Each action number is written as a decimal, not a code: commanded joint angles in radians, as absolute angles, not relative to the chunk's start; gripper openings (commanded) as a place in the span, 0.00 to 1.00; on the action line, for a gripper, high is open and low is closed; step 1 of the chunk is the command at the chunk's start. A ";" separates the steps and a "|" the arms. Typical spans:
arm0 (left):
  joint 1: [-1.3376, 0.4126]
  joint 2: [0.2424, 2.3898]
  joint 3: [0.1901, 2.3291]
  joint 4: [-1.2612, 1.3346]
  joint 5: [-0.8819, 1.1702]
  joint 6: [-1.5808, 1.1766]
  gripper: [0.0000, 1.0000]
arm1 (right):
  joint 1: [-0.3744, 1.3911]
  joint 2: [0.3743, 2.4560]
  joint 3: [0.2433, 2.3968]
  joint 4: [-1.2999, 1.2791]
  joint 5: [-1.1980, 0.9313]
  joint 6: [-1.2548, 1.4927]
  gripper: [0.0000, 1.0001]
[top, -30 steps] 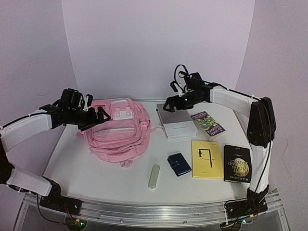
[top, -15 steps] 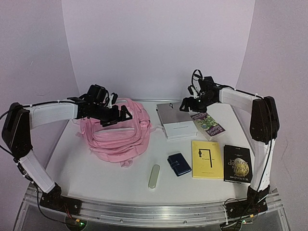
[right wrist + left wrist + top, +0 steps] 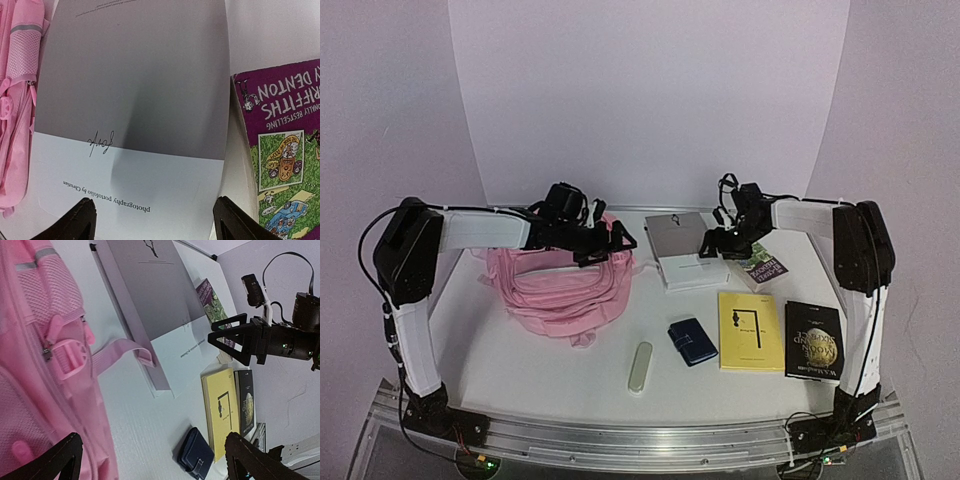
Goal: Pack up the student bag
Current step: Pick up the book from the center of the board.
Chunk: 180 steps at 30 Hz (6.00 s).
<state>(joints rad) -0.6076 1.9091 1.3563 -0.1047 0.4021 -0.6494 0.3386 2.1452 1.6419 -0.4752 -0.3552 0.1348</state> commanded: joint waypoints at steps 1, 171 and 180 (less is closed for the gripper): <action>-0.641 1.983 1.454 -0.004 0.451 -0.720 1.00 | 0.345 2.160 1.599 -0.480 -0.435 0.174 0.77; -0.517 1.214 1.115 -0.229 0.360 -0.490 1.00 | 0.849 1.572 1.010 0.528 0.530 -1.277 0.20; -0.517 1.179 1.158 -0.404 0.588 -0.271 1.00 | 0.788 1.468 1.387 -0.643 -0.070 -0.596 0.14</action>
